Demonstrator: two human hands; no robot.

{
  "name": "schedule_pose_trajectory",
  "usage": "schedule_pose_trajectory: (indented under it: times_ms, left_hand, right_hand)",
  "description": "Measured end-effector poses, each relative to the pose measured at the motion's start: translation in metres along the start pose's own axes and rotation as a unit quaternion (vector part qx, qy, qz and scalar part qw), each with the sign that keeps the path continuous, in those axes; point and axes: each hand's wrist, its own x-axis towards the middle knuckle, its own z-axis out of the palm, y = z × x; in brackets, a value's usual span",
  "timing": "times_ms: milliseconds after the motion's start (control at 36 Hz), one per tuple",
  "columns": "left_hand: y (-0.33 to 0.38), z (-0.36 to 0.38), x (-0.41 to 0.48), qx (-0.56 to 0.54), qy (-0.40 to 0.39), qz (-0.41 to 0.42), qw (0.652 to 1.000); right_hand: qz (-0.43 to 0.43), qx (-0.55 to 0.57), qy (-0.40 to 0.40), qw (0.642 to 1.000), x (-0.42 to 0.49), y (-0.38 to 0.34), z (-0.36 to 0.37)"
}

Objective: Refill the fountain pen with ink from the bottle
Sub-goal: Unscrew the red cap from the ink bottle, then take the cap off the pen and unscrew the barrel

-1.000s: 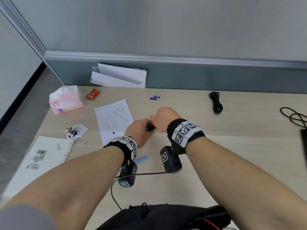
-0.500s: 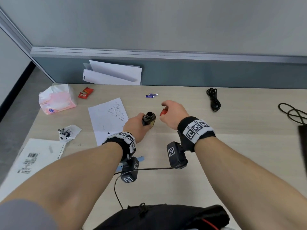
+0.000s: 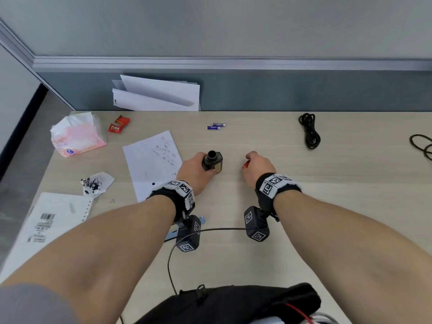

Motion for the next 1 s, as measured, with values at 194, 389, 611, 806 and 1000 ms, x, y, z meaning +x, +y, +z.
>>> schedule_pose_trajectory:
  times_ms: [194, 389, 611, 806, 1000]
  left_hand:
    - [-0.009, -0.005, -0.003, 0.002, -0.014, -0.012, 1.0]
    - [-0.027, -0.003, -0.014, 0.049, -0.054, -0.02, 0.997]
    - [-0.035, 0.016, -0.044, 0.204, -0.215, 0.037, 0.954]
    - [-0.05, 0.034, -0.064, 0.308, -0.272, 0.056, 0.91]
    - [-0.035, 0.03, -0.044, 0.073, -0.185, -0.091, 0.976]
  right_hand:
    - [-0.011, -0.059, 0.039, 0.997, -0.006, 0.004, -0.002]
    - [-0.118, -0.098, 0.043, 0.987, -0.027, -0.005, 0.011]
    - [-0.196, -0.185, -0.205, 0.941, -0.06, 0.003, 0.052]
    - [-0.127, -0.165, -0.206, 0.956, -0.067, 0.011, 0.074]
    - [-0.079, -0.082, -0.239, 0.964, -0.055, 0.0, 0.072]
